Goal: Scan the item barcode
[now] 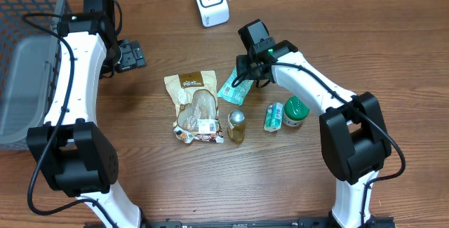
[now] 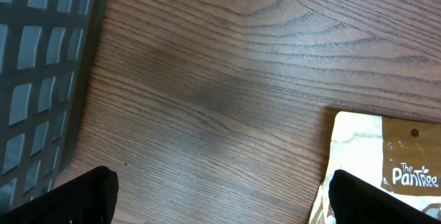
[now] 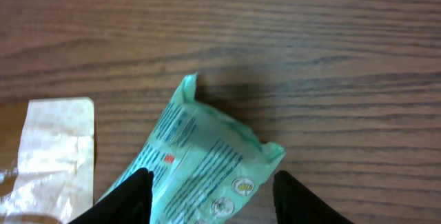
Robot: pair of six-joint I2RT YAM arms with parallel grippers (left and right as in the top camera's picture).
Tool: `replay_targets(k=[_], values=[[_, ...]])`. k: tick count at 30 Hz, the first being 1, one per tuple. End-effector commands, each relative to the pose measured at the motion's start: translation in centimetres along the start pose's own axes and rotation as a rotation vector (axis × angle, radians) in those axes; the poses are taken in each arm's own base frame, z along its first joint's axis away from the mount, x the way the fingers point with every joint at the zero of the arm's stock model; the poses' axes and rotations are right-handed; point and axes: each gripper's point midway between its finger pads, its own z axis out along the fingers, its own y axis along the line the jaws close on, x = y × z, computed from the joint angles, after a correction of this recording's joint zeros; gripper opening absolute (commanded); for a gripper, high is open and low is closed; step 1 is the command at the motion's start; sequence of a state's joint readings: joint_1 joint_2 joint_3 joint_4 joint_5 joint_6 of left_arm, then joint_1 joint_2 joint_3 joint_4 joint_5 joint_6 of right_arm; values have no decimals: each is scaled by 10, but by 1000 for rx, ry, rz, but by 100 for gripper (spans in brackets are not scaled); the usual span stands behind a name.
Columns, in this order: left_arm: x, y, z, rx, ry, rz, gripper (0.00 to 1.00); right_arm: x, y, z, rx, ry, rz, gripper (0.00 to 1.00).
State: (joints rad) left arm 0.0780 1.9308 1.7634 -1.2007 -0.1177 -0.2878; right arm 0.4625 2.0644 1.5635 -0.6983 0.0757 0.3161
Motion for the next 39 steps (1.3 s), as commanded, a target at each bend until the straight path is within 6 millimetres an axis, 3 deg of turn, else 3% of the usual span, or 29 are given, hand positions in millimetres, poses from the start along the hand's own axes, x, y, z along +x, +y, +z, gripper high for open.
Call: replay_targets(k=[1, 9, 21, 25, 31, 35, 39], values=[[-5, -3, -11, 0, -36, 12, 100, -13, -8, 0, 35, -37, 61, 51], [-5, -4, -11, 0, -35, 12, 100, -3, 9, 21, -63, 6, 52, 45], [-5, -3, -11, 0, -36, 12, 100, 6, 42, 16, -245, 57, -9, 43], [-5, -3, -11, 0, -36, 12, 100, -2, 45, 13, -257, 20, -58, 47], [-5, -4, -11, 0, -35, 12, 100, -38, 31, -8, -241, -54, 29, 52], [-5, -4, -11, 0, -35, 12, 99, -39, -3, 0, -118, -50, 120, 53], [-5, -3, -11, 0, -36, 12, 99, -34, -13, 6, -88, -35, 130, 54]])
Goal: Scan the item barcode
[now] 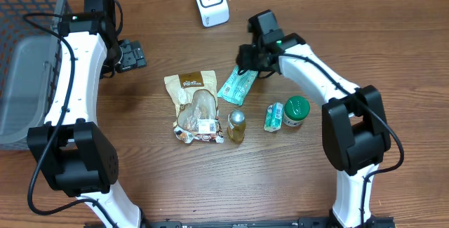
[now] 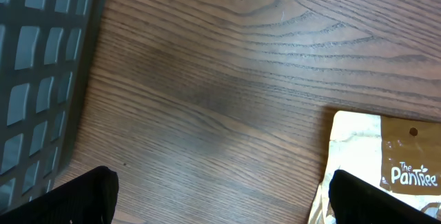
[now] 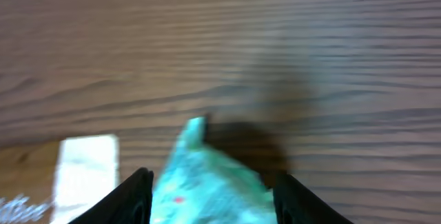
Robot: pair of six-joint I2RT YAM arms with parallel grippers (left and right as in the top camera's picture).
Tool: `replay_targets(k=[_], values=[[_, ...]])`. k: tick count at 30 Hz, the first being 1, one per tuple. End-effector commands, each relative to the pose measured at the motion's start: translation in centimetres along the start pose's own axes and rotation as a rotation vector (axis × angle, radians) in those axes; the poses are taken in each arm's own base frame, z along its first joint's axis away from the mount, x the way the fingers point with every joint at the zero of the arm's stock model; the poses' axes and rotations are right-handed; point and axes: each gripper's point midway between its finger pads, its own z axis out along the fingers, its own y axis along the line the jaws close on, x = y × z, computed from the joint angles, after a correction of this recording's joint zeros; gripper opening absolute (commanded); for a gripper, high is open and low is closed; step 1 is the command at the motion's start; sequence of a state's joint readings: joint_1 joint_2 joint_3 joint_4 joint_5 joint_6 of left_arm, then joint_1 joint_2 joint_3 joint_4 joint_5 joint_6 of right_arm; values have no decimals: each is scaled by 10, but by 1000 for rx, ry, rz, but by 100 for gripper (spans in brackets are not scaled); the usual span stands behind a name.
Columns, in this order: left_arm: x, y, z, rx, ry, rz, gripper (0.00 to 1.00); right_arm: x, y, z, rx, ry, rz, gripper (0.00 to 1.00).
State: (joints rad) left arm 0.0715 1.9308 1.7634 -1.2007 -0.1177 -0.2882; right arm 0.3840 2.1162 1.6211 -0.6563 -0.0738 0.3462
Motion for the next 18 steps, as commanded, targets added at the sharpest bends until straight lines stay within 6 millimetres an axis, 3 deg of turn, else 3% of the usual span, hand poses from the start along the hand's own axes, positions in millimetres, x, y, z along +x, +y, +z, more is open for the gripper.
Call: replay_targets(k=[1, 8, 18], values=[[-5, -1, -10, -2, -35, 6, 99, -9, -7, -3, 38, -34, 28, 54], [-6, -1, -10, -2, -35, 6, 100, 16, -12, 21, 35, 61, 69, 55], [-6, -1, -10, -1, -35, 6, 100, 35, 34, 22, -220, 170, 37, 55]])
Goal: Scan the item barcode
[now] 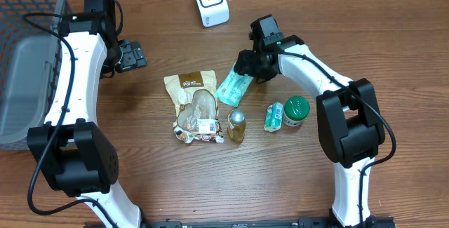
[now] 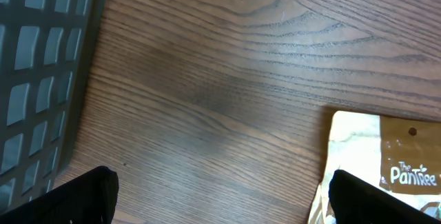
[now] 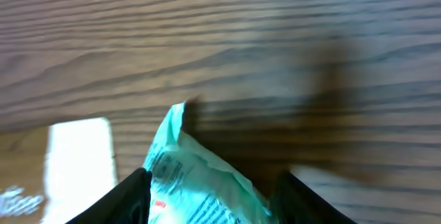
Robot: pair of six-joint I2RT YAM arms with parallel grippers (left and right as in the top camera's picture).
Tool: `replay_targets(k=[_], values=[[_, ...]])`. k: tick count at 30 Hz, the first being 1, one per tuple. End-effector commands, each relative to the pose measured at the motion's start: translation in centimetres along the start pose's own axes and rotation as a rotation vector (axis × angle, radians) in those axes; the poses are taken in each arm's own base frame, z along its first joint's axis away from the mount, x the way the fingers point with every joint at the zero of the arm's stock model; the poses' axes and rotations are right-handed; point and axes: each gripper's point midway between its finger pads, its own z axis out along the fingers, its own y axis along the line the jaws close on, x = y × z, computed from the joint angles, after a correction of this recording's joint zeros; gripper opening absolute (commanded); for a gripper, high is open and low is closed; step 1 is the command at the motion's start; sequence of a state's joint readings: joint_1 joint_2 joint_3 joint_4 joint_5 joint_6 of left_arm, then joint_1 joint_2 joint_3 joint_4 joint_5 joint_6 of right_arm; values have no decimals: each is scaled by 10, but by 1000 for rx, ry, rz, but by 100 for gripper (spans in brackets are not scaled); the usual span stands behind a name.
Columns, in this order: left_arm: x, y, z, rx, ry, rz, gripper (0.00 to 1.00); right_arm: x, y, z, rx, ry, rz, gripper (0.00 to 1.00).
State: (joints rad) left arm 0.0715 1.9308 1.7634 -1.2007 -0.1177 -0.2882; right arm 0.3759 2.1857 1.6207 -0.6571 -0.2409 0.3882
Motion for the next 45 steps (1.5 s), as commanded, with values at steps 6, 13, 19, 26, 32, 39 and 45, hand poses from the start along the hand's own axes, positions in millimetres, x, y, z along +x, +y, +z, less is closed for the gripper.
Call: replay_targets(k=[6, 13, 19, 26, 32, 39, 45], values=[[-5, -1, -10, -2, -35, 6, 100, 6, 37, 1, -145, 15, -173, 56], [-5, -1, -11, -1, -35, 8, 100, 1, 41, 0, -156, -11, -224, 57], [-6, 0, -10, -2, -35, 5, 100, -17, 56, -30, -153, -62, -300, 57], [-5, -4, -11, 0, -35, 13, 99, -41, 70, -99, -67, -127, -313, 59], [-5, -3, -11, 0, -35, 12, 100, -24, 96, -134, -77, -96, -331, 59], [-5, -4, -11, 0, -36, 13, 99, 33, 130, -115, -79, 31, -376, 60], [-5, -4, -11, 0, -35, 13, 100, 58, 144, -93, 58, 6, -285, 60]])
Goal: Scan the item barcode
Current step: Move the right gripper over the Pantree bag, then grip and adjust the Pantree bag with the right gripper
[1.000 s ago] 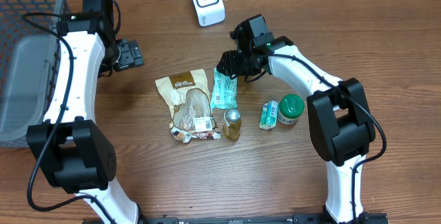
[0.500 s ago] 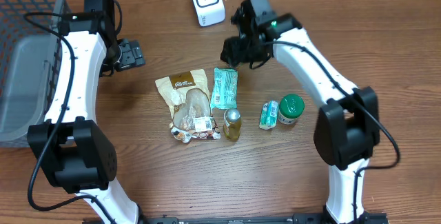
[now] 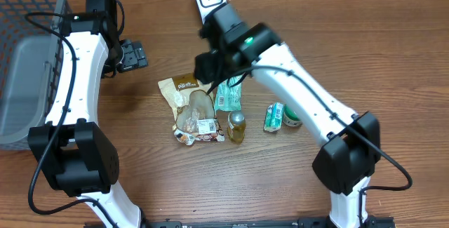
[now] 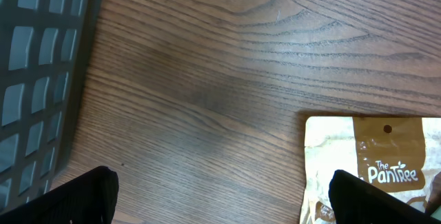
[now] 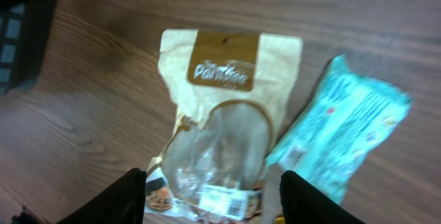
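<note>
The brown "Pantree" snack pouch point(image 3: 192, 109) lies flat at the table's middle with a white barcode label near its bottom edge. In the right wrist view the pouch point(image 5: 219, 124) lies straight below, and the teal packet point(image 5: 343, 133) lies to its right. My right gripper point(image 5: 213, 200) hangs open above the pouch and holds nothing. From overhead the right gripper point(image 3: 211, 74) is over the pouch's top right corner, beside the teal packet point(image 3: 228, 96). The white scanner point(image 3: 210, 1) stands at the back. My left gripper point(image 3: 130, 54) is open over bare wood, left of the pouch point(image 4: 372, 165).
A grey mesh basket point(image 3: 28, 52) fills the left edge; its wall point(image 4: 34, 72) shows in the left wrist view. A small yellow bottle point(image 3: 236, 126) stands right of the pouch. A green-white packet point(image 3: 273, 116) and a green-lidded jar point(image 3: 293, 121) sit further right, partly under my right arm.
My right gripper was low beside the teal packet; it is now higher and further left, over the brown pouch. The teal packet has turned more upright, and the pouch has shifted slightly left.
My right gripper stood open at the teal packet's upper end, first with the packet between its fingers, then at the packet's tip. The packet shifted a little each time. Now the gripper is raised over the brown pouch, still holding nothing. The left arm stayed put.
</note>
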Robot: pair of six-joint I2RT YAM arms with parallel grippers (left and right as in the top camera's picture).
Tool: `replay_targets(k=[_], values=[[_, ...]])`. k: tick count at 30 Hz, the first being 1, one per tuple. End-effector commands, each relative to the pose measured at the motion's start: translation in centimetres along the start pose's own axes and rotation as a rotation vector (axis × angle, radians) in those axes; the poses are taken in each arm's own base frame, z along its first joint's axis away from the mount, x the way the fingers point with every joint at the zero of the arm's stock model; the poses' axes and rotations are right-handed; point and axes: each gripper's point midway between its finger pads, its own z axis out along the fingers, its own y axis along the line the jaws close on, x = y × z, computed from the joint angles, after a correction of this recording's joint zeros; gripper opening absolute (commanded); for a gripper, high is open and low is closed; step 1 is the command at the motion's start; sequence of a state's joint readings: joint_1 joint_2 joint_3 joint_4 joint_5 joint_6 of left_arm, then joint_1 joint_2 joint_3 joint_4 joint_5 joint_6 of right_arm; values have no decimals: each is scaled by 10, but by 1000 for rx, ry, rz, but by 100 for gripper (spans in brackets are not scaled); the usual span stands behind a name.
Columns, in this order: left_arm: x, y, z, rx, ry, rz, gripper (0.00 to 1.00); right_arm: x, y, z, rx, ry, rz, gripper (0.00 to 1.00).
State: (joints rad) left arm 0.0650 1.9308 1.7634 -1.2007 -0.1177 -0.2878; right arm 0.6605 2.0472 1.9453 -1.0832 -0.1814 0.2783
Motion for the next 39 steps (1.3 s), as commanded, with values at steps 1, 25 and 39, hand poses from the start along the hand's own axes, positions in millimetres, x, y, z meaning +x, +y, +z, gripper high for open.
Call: replay_targets(k=[1, 25, 39], values=[[-5, -1, -10, -2, -35, 6, 99, 6, -3, 15, 128, -21, 89, 60], [-6, -1, -10, -2, -35, 6, 99, 45, 2, 127, 306, 48, 51, 63], [-5, -1, -10, -2, -35, 6, 100, 22, -32, 118, 462, -80, 129, 52]])
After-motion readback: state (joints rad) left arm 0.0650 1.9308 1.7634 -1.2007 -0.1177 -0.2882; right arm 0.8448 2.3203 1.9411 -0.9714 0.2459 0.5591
